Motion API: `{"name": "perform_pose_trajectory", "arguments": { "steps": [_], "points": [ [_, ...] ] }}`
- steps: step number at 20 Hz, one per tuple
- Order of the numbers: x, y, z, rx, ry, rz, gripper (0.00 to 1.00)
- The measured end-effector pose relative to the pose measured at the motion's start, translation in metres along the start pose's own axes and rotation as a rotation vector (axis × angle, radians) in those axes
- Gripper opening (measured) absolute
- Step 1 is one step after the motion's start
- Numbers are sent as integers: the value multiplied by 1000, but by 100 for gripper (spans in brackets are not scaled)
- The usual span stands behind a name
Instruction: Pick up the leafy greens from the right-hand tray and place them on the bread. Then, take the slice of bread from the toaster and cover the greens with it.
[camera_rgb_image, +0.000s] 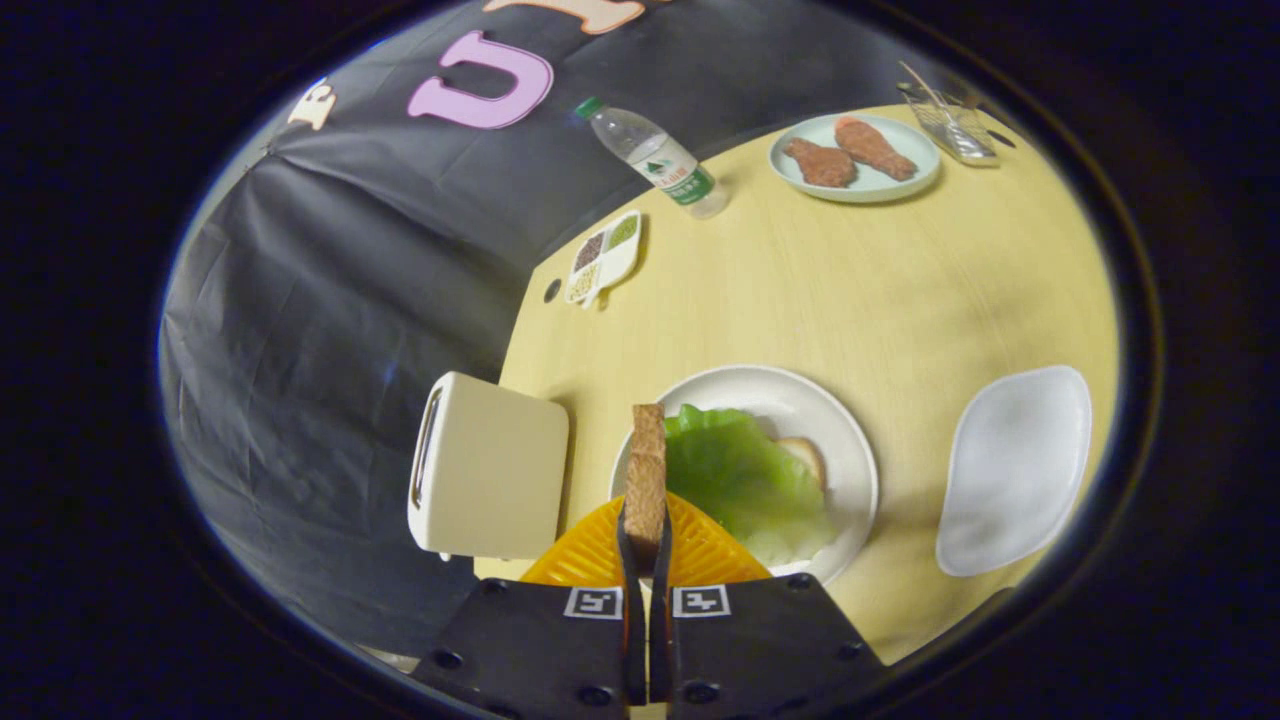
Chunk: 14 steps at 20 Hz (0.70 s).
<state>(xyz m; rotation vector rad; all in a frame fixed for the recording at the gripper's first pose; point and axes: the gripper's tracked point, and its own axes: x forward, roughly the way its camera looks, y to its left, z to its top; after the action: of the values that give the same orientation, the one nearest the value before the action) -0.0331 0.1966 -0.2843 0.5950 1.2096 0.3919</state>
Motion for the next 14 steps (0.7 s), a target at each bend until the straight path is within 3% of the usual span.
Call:
{"name": "perform_pose_trajectory", "arguments": {
  "steps": [5,9,14],
  "points": [
    [0,-26,-3,-1,5,-36,5],
    [6,-41,-9,-45,11,-75,26],
    [-1,-46,-2,-69,-22,-94,67]
  ]
}}
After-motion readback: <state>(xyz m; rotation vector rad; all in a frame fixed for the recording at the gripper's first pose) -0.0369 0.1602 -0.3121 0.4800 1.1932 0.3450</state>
